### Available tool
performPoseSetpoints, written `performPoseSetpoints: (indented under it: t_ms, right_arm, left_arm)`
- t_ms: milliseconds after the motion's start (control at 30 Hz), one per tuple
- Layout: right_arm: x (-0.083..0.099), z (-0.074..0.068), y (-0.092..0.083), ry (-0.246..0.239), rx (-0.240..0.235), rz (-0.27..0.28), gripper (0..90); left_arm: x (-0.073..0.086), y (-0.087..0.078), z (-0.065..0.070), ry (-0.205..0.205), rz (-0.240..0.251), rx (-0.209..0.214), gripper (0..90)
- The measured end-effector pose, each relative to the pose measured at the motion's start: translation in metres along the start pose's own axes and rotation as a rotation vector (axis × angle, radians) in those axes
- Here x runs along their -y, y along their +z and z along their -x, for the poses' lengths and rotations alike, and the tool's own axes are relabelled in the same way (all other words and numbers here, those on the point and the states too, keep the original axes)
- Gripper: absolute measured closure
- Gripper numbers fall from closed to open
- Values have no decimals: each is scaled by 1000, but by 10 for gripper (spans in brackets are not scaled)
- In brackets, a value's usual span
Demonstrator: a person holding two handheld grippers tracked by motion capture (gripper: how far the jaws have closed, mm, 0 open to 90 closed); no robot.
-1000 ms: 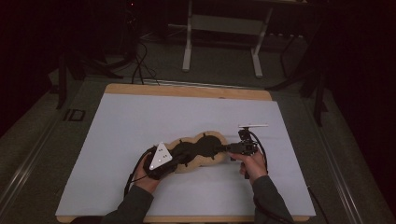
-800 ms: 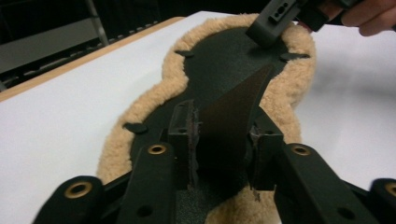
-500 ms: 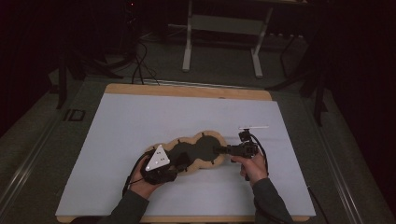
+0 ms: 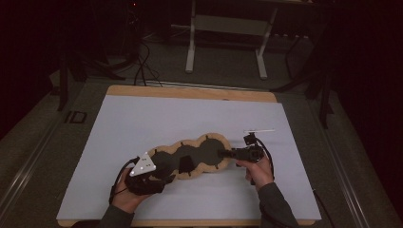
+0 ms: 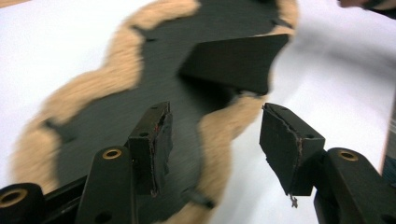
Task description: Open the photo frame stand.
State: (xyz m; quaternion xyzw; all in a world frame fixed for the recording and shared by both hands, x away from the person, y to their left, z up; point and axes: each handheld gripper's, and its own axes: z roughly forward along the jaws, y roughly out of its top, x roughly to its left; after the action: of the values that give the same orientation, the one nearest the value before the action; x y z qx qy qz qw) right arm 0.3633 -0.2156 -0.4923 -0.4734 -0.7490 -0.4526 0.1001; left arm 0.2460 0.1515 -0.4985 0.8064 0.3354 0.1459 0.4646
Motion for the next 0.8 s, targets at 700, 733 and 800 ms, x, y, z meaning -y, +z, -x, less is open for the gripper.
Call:
performPoseSetpoints:
  t_ms: [700,733,800]
  right_arm:
    - [-1,-9,-3,-86,50,-26,498]
    - [-1,-9,-3,-90,54,-28,498]
    - [-1,-10,-3,-95,55,-28,499]
  left_arm:
    - [28,-11,-66,-361,-43,-103,438]
    - [29,-10,-67,-355,-51,-97,447]
    - [29,-9,-67,-357,-57,-95,449]
